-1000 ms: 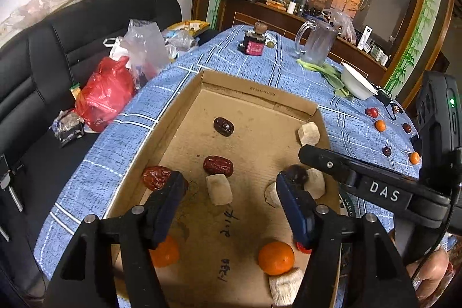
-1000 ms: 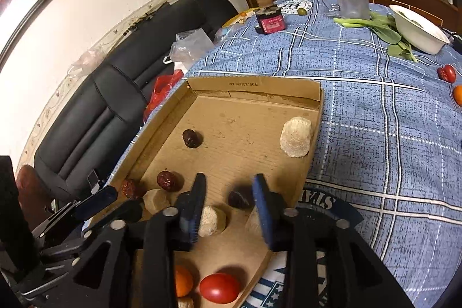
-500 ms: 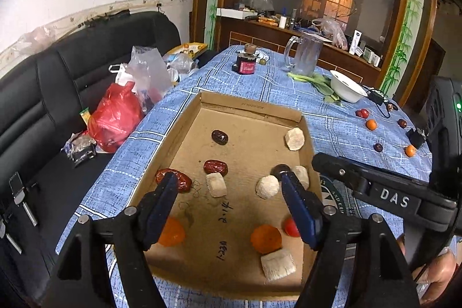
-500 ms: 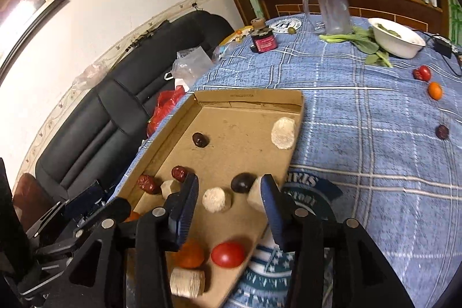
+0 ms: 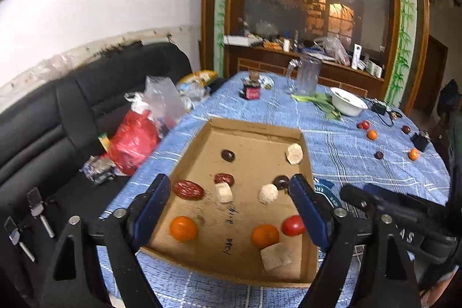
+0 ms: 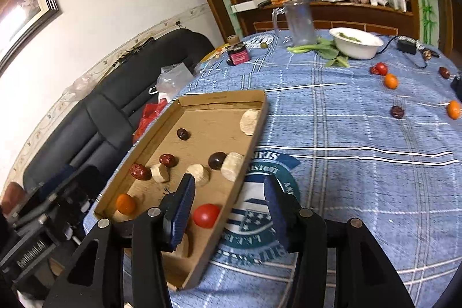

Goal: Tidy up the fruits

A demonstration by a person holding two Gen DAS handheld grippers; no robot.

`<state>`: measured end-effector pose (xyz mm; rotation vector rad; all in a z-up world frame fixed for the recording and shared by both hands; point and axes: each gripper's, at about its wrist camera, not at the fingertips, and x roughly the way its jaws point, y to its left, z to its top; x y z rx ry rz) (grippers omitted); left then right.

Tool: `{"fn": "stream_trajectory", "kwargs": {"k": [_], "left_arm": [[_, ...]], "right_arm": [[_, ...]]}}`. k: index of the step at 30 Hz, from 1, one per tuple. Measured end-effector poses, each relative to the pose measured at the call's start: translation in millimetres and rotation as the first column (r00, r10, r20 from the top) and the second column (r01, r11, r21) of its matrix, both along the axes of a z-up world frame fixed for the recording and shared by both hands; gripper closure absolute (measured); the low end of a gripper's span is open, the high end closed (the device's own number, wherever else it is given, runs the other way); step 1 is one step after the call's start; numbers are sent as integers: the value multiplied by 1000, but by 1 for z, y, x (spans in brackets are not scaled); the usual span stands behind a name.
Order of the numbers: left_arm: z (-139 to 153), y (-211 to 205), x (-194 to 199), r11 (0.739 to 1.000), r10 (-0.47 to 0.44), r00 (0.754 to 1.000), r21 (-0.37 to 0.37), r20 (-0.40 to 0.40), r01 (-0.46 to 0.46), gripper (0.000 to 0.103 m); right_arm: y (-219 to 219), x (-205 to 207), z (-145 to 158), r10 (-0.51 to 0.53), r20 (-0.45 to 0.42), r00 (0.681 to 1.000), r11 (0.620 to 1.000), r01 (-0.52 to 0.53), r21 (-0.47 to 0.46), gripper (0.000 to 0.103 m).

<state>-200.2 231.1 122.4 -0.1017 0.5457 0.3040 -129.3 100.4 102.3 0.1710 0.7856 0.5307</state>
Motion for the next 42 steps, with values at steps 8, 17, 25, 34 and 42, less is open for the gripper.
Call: {"fn": "stream_trajectory", "kwargs": {"k": [8, 17, 25, 34, 42], "left_arm": [[13, -2, -32, 986, 152, 983, 51, 104, -158, 0], [-2, 0, -47, 992, 130, 990, -9, 55, -129, 0], [-6, -12, -56, 992, 119, 990, 38, 68, -122, 0], [-19, -15, -46, 997, 72, 997, 4, -6, -72, 0], [-37, -8, -34, 997, 61, 995, -45, -75, -65, 0]], "right_arm": [[-5, -35, 5, -30, 76, 997, 998, 34, -58, 40], [4, -69, 9, -13, 152, 988, 991, 34, -133, 33], [5, -81, 10, -9, 191, 981, 986, 41, -163, 29], [2, -78, 3, -39, 178, 983, 980, 72, -187, 26], [1, -65, -9, -72, 126, 989, 975, 96, -199, 26]]}}
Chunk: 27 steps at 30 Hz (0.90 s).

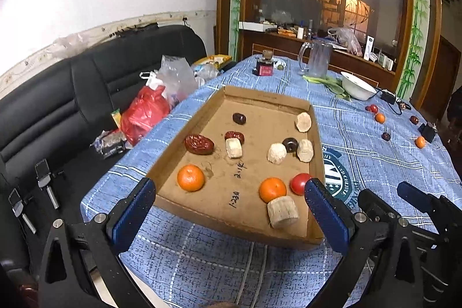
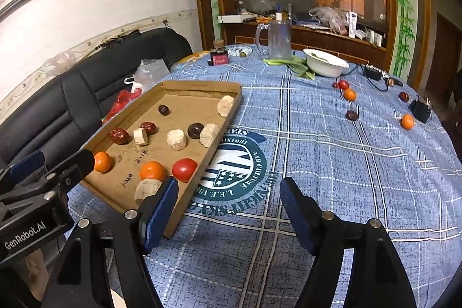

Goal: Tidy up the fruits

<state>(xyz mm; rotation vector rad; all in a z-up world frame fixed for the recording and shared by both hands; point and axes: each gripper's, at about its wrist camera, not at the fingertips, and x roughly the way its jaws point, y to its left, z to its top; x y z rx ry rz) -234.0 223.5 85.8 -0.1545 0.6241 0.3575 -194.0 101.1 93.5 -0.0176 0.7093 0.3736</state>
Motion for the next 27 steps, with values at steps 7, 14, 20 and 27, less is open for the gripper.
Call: {"fn": "stream_trajectory", "kwargs": {"k": [7, 14, 20, 27], "left_arm": [[-9, 3, 8, 1000, -1, 1000, -10, -24, 1, 0], [-15, 8, 13, 1000, 2, 999, -26, -42, -3, 0], [-18, 10, 15, 999, 3, 999, -32, -51, -5, 0], [-20, 11, 16, 999, 7, 998, -32, -69, -9, 0]], "right_arm": [[9, 4, -6, 7, -10, 1000, 1000, -7, -29, 26], [14, 10, -11, 2, -24, 1000, 999, -3, -44, 25], [16, 12, -14, -3, -32, 999, 999, 1, -52, 25], [18, 14, -17, 5, -44, 999, 998, -7, -55, 25]]}}
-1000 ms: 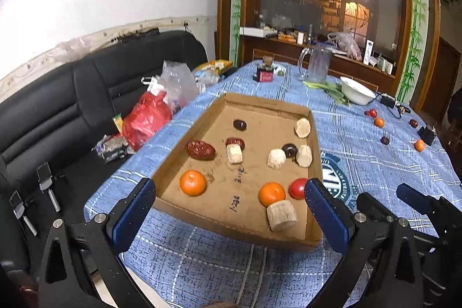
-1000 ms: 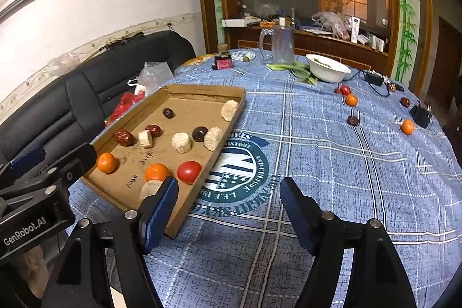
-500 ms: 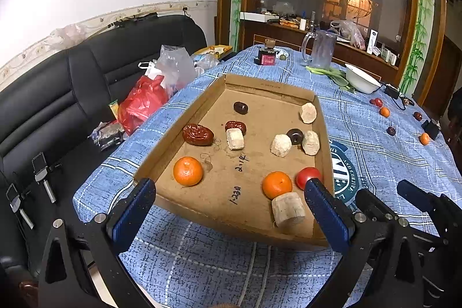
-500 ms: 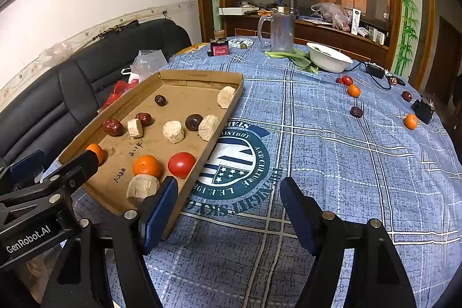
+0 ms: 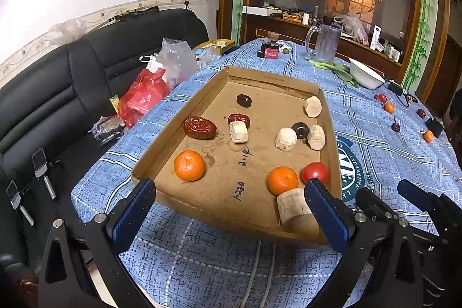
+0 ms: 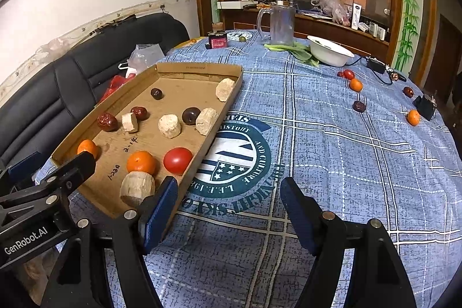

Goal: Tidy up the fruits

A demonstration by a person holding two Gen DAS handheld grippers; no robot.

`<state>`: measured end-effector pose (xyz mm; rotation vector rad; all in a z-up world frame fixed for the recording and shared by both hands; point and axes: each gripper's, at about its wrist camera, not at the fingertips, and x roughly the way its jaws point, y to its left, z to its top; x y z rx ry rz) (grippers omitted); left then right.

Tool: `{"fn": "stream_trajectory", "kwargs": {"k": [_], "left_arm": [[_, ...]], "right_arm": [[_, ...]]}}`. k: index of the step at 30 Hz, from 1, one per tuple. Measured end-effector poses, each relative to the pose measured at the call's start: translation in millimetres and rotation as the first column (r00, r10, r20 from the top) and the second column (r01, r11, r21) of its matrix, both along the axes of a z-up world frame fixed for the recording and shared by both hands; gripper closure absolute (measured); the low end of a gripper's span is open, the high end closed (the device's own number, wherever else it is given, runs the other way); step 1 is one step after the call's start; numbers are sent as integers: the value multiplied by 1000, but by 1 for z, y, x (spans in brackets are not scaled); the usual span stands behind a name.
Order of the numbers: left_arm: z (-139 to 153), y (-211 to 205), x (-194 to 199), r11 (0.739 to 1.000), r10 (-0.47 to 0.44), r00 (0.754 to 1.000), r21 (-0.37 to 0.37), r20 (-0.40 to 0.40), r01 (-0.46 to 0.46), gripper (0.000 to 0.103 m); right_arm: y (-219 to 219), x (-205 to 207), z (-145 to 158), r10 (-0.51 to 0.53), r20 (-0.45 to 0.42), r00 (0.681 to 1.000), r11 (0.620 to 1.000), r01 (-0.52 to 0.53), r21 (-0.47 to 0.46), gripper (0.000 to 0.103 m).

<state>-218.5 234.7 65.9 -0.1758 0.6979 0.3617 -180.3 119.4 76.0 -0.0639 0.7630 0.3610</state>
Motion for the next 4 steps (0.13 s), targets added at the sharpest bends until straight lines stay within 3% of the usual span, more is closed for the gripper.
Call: {"fn": "stream_trajectory", "kwargs": {"k": [4], "left_arm": [[1, 0, 1, 1000, -3, 1000, -7, -1, 3, 0]], "right_arm": [[-3, 1, 1, -4, 0, 1000, 1000, 4, 9, 25]]}}
